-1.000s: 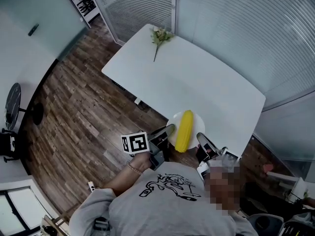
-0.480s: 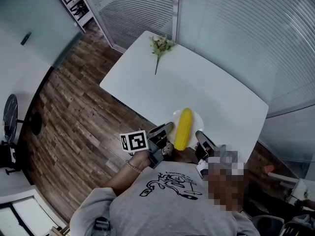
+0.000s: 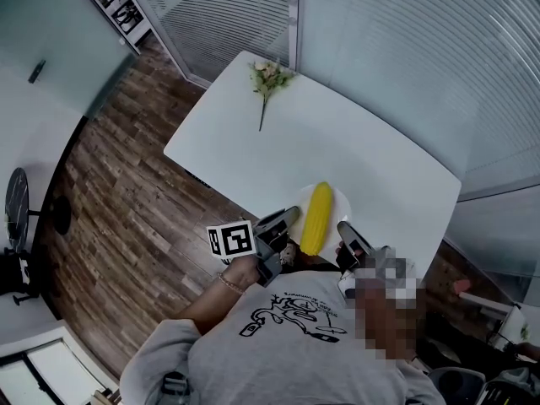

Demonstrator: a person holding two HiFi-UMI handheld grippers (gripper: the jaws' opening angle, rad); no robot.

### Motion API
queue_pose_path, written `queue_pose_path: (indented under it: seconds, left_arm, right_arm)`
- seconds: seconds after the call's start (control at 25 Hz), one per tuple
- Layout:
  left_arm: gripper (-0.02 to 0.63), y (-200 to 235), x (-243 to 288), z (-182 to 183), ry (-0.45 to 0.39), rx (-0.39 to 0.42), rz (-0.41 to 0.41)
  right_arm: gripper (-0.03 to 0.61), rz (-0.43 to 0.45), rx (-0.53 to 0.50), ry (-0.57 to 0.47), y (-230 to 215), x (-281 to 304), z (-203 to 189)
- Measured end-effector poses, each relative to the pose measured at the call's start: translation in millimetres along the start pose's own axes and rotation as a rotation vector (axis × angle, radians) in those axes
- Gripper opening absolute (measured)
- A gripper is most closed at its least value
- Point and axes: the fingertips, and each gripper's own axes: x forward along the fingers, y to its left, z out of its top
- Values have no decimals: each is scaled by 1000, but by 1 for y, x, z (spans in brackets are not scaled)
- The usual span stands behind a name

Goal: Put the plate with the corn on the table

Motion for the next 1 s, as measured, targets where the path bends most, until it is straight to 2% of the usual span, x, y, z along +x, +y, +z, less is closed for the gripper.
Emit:
queue_pose_path:
  seconds: [0.52,1.0]
  left_arm:
    - [32,-20,51,-9,-28,-1,8]
    - [32,-11,62,-13,7,14,32]
  right_arm:
    - [15,12,-26,23,-13,-25,51]
    - [15,2,0,24,-28,-26,54]
